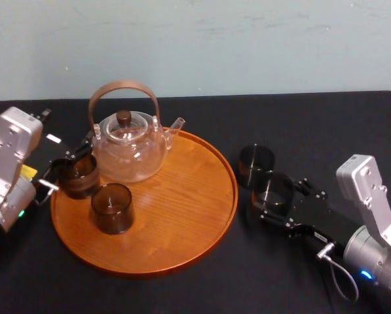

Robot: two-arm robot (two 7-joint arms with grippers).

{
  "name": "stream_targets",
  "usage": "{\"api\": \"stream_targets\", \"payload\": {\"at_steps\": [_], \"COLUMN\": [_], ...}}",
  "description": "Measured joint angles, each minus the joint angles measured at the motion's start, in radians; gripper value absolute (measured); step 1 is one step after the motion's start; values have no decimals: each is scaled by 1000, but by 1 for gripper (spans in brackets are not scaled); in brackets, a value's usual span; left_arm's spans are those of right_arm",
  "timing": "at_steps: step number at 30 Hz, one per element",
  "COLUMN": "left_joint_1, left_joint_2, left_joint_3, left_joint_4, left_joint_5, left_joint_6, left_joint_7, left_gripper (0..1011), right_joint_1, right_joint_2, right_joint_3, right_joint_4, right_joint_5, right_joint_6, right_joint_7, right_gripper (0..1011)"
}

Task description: Pick up the glass from the table and place it on the tray.

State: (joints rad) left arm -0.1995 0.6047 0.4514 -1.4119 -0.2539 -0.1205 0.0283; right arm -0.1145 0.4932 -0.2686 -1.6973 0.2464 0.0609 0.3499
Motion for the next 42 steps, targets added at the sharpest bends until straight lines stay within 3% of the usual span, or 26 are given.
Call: {"api": "stream_targets", "payload": {"at_steps": [10,21,42], "left_joint_1": [0,0,0], "left_joint_2": [0,0,0], "left_joint_3": [0,0,0], "left_joint_4": [0,0,0], "left_joint_5": [0,0,0], "left_joint_6": [0,0,0], "left_joint_7": [0,0,0], "left_gripper": [1001,1001,1001], "right_joint_1": [-16,-14,72], "right_joint_2": [6,0,-58], "right_joint_3": [9,-7,-131], "right_joint_4": [-45,-63,-36], "right_joint_5": [-5,-13,-55], "right_joint_6": [9,9,25], "right_joint_7": [11,24,54], "right_gripper": [900,900,900]}}
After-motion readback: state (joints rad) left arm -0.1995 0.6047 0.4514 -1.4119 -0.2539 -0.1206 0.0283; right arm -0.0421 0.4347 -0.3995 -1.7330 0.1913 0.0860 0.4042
